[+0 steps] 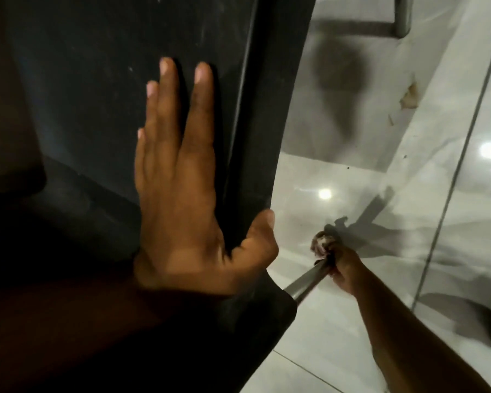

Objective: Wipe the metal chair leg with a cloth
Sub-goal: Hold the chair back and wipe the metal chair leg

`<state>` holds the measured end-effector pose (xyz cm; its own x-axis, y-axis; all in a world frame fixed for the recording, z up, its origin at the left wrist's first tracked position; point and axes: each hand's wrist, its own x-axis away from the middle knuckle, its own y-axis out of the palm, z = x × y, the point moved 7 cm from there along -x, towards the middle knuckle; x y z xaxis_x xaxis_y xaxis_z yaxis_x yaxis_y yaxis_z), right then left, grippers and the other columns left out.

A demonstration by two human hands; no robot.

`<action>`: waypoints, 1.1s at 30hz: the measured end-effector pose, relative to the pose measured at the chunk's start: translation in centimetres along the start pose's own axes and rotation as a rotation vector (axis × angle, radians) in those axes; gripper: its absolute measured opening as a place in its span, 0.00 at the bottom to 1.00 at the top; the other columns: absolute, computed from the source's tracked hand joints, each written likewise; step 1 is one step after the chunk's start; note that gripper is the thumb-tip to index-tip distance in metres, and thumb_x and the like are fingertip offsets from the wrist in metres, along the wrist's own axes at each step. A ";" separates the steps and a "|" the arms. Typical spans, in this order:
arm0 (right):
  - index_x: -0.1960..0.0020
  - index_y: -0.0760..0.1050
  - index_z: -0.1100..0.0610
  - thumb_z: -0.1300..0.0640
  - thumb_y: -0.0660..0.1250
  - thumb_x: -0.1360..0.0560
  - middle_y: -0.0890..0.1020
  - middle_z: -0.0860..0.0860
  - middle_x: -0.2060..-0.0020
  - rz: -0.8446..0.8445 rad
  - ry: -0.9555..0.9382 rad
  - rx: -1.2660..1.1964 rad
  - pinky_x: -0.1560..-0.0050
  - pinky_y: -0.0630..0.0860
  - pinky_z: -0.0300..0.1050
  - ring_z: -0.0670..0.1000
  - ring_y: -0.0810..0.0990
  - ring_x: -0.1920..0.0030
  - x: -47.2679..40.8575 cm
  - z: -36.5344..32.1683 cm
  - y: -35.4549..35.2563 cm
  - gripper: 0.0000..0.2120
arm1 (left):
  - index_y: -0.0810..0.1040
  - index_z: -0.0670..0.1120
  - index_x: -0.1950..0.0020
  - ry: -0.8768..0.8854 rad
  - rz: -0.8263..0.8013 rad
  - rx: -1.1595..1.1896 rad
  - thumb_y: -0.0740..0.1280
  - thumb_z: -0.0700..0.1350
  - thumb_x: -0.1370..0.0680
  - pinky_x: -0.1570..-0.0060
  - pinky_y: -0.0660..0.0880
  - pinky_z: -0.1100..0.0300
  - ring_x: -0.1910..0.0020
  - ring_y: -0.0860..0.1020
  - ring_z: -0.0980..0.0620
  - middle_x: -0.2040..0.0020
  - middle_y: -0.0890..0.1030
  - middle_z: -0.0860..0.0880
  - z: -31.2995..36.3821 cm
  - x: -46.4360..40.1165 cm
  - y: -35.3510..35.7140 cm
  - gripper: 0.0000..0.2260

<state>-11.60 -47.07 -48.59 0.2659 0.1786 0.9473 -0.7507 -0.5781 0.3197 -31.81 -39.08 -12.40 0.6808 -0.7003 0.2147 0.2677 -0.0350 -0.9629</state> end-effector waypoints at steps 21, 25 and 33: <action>0.52 0.84 0.67 0.58 0.67 0.29 0.85 0.66 0.55 -0.147 -0.055 -0.328 0.68 0.81 0.48 0.61 0.84 0.68 25.6 -12.9 -1.3 0.14 | 0.44 0.49 0.20 -0.053 -0.153 -0.100 0.58 0.64 0.32 0.26 0.51 0.32 0.21 0.46 0.38 0.20 0.48 0.37 -1.5 0.2 0.6 0.45; 0.35 0.78 0.67 0.59 0.61 0.20 0.88 0.61 0.49 0.006 -0.258 -0.415 0.51 0.81 0.53 0.66 0.82 0.49 29.3 -19.9 -7.7 0.18 | 0.32 0.50 0.23 -0.076 -0.304 -0.152 0.54 0.70 0.31 0.24 0.45 0.37 0.20 0.39 0.39 0.20 0.38 0.40 -1.4 0.2 0.5 0.48; 0.36 0.78 0.68 0.62 0.60 0.22 0.83 0.63 0.51 0.009 -0.580 -0.236 0.60 0.81 0.50 0.61 0.84 0.56 49.5 -27.4 -8.0 0.18 | 0.37 0.50 0.21 -0.121 -0.733 -0.158 0.52 0.77 0.29 0.22 0.55 0.42 0.19 0.49 0.42 0.19 0.39 0.45 4.9 -0.6 -7.2 0.48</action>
<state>-9.04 -11.83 -3.73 0.4943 -0.3251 0.8062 -0.8502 -0.3744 0.3702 -30.80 -34.89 -4.78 0.4388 -0.3757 0.8163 0.5857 -0.5693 -0.5769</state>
